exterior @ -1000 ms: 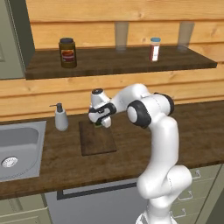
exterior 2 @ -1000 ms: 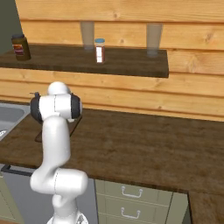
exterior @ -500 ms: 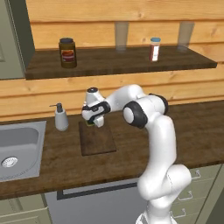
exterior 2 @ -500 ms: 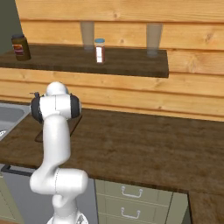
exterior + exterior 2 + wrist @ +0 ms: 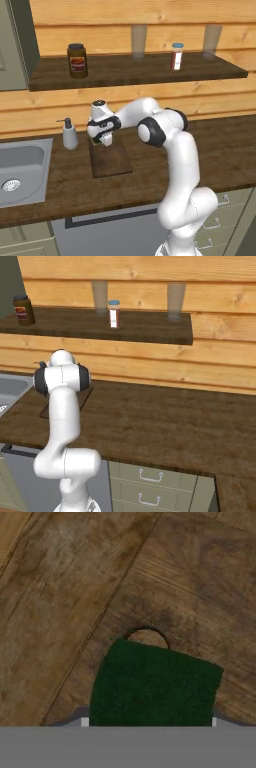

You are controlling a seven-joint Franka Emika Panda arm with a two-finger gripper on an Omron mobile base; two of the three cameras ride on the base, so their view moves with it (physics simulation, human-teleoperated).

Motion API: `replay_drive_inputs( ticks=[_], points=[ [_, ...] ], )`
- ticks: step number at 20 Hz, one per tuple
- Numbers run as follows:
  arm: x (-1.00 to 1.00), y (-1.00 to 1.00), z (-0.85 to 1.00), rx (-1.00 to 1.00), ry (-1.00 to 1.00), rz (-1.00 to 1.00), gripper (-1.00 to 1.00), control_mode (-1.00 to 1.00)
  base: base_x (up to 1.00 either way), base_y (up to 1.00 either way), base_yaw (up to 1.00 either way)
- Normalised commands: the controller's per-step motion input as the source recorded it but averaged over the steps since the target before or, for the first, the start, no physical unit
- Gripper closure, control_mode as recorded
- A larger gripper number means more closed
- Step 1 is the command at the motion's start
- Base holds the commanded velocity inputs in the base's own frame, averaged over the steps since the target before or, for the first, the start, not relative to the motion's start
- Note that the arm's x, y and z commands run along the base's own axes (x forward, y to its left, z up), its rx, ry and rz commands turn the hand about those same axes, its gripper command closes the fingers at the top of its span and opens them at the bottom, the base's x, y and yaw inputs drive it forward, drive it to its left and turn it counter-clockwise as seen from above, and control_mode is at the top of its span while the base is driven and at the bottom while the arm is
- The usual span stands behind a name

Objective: Pick up the sponge from the counter and clean the cutting board by briefly scrubbing or pressing down on the cutting board. Once finished, release the sponge.

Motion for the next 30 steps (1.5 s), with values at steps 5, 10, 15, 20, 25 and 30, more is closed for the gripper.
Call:
replay_drive_inputs(
  ticks=[5,10,15,20,25,30],
  points=[
    [-0.50,0.51,-0.40,-0.02,0.01,0.03,1.00,-1.00,0.00,0.00,0.00],
    [-0.94,-0.08,-0.61,0.19,0.01,0.07,1.00,-1.00,0.00,0.00,0.00],
    [-0.98,0.00,-0.43,0.06,0.00,0.00,1.00,-1.00,0.00,0.00,0.00],
    [-0.70,0.21,-0.43,0.00,0.19,0.05,1.00,-1.00,0.00,0.00,0.00],
    [-0.80,0.36,-0.21,0.00,0.25,0.22,1.00,-1.00,0.00,0.00,0.00],
    [-0.94,0.28,-0.41,0.00,0.17,0.20,1.00,-1.00,0.00,0.00,0.00]
  ],
)
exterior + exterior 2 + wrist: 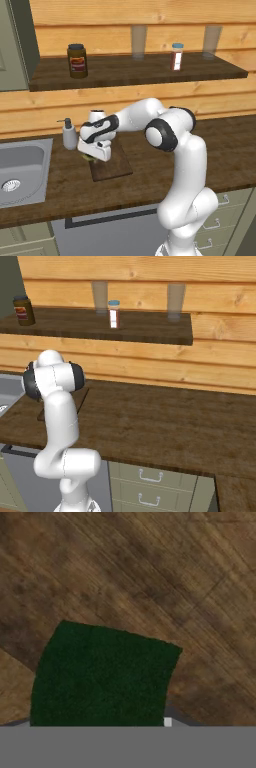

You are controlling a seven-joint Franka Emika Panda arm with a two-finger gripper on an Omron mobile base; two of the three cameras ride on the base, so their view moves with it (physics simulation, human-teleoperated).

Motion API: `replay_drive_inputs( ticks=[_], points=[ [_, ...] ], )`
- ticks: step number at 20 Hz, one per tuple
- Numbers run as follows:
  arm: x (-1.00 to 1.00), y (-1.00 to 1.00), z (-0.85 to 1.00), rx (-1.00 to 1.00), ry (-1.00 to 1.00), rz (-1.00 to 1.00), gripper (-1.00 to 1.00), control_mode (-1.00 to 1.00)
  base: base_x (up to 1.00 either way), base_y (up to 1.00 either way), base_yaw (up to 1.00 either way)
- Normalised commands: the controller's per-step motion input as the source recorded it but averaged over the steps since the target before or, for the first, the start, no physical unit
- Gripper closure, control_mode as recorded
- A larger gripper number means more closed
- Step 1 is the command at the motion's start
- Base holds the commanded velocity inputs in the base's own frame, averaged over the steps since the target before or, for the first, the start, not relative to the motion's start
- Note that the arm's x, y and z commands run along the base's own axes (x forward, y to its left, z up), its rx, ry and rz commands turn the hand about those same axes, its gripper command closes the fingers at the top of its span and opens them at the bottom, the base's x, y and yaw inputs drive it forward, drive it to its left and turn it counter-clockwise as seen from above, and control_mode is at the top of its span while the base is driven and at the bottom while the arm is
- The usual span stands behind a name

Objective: Pick up the sponge from the counter and clean the cutting board by briefly scrubbing or pressing down on the cutting board. Once finished, release the sponge.

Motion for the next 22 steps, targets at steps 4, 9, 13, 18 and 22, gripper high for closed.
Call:
replay_drive_inputs(
  ticks=[4,9,13,18,22],
  points=[
    [-0.89,0.23,-0.42,0.00,0.18,0.17,1.00,-1.00,0.00,0.00,0.00],
    [-1.00,0.24,-0.36,0.00,0.10,0.22,1.00,-1.00,0.00,0.00,0.00],
    [-0.91,0.25,-0.29,0.00,0.03,0.17,1.00,-1.00,0.00,0.00,0.00],
    [-0.97,0.04,-0.72,0.09,0.29,0.14,1.00,-1.00,0.00,0.00,0.00],
    [-1.00,0.03,-0.63,0.09,0.19,0.17,1.00,-1.00,0.00,0.00,0.00]
  ],
)
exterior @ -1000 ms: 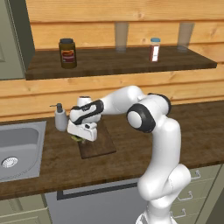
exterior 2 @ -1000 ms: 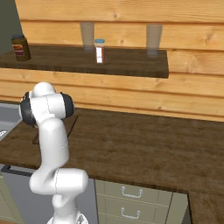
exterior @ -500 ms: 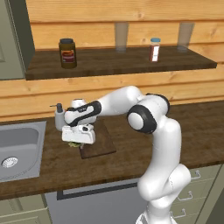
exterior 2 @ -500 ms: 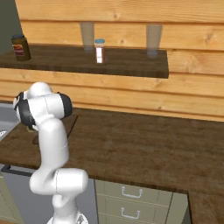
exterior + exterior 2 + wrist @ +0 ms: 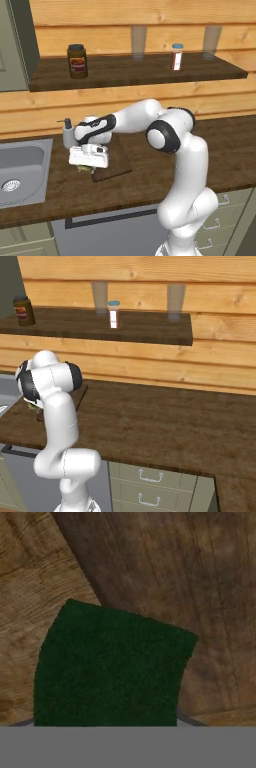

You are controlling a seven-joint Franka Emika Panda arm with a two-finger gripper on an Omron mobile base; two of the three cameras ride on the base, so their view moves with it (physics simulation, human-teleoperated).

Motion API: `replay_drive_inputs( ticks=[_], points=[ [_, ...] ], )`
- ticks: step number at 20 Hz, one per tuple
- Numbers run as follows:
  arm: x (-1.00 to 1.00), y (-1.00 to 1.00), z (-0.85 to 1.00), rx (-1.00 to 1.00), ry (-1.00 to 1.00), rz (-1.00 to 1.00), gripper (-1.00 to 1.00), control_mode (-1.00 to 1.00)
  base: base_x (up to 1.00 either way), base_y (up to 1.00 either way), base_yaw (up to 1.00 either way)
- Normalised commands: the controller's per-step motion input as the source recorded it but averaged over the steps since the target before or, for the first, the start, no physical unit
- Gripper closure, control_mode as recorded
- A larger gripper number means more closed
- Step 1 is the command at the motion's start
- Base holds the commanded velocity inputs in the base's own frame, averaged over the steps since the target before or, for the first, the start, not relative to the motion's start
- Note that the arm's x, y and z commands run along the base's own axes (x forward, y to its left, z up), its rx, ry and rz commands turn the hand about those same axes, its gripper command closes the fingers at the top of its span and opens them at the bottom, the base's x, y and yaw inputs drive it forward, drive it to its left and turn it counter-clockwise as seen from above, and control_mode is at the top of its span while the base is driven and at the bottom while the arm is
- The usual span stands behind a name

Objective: Pick up the sponge from the counter and clean the cutting board by briefly scrubbing or pressing down on the cutting board. Once finished, release the sponge.

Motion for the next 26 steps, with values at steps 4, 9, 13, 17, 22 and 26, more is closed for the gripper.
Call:
replay_drive_inputs(
  ticks=[4,9,13,17,22,26],
  points=[
    [-1.00,0.19,-0.49,0.04,0.05,0.13,1.00,-1.00,0.00,0.00,0.00],
    [-1.00,0.06,-0.50,0.06,0.00,0.09,1.00,-1.00,0.00,0.00,0.00],
    [-1.00,0.13,-0.50,0.05,0.03,0.06,1.00,-1.00,0.00,0.00,0.00],
    [-1.00,0.14,-0.42,0.04,0.03,0.05,1.00,-1.00,0.00,0.00,0.00],
    [-0.92,0.00,0.17,0.01,-0.04,0.05,1.00,-1.00,0.00,0.00,0.00],
    [-0.78,-0.09,0.44,0.00,-0.10,0.01,1.00,-1.00,0.00,0.00,0.00]
  ],
)
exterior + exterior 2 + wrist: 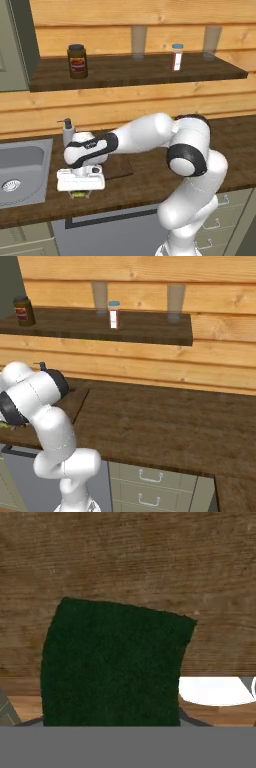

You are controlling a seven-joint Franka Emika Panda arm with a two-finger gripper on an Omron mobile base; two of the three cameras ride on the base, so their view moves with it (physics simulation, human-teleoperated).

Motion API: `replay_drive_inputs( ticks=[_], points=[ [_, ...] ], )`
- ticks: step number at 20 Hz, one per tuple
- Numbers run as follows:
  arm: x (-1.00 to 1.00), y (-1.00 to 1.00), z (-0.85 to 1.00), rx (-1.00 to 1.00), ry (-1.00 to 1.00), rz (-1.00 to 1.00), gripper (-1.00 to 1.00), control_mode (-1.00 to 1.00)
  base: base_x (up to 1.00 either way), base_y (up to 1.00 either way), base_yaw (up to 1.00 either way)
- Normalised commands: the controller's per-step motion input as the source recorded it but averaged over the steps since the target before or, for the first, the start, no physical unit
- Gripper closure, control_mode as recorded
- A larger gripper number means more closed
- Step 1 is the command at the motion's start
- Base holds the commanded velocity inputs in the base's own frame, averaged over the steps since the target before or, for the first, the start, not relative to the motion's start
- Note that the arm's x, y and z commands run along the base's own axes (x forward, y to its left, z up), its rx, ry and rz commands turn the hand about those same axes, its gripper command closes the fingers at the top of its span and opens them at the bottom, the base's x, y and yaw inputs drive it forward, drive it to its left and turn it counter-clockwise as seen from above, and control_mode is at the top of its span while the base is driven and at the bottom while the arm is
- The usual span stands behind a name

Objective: Pick up the sponge from the counter and clean the cutting board by briefly scrubbing or pressing down on the cutting board. Once finished, release the sponge.

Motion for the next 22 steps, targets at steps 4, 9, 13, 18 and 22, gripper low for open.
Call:
replay_drive_inputs(
  ticks=[4,9,13,18,22],
  points=[
    [-0.17,-0.71,0.97,0.02,-0.18,0.00,1.00,-1.00,0.00,0.00,0.00],
    [0.26,-0.70,0.89,-0.01,-0.43,0.00,1.00,-1.00,0.00,0.00,0.00],
    [0.38,-0.80,0.45,-0.01,-0.37,0.00,1.00,-1.00,0.00,0.00,0.00],
    [0.50,-0.86,0.15,0.05,-0.11,0.00,1.00,-1.00,0.00,0.00,0.00],
    [0.26,-0.13,-0.15,0.00,-0.13,-0.09,1.00,-1.00,0.00,0.00,0.00]
  ],
)
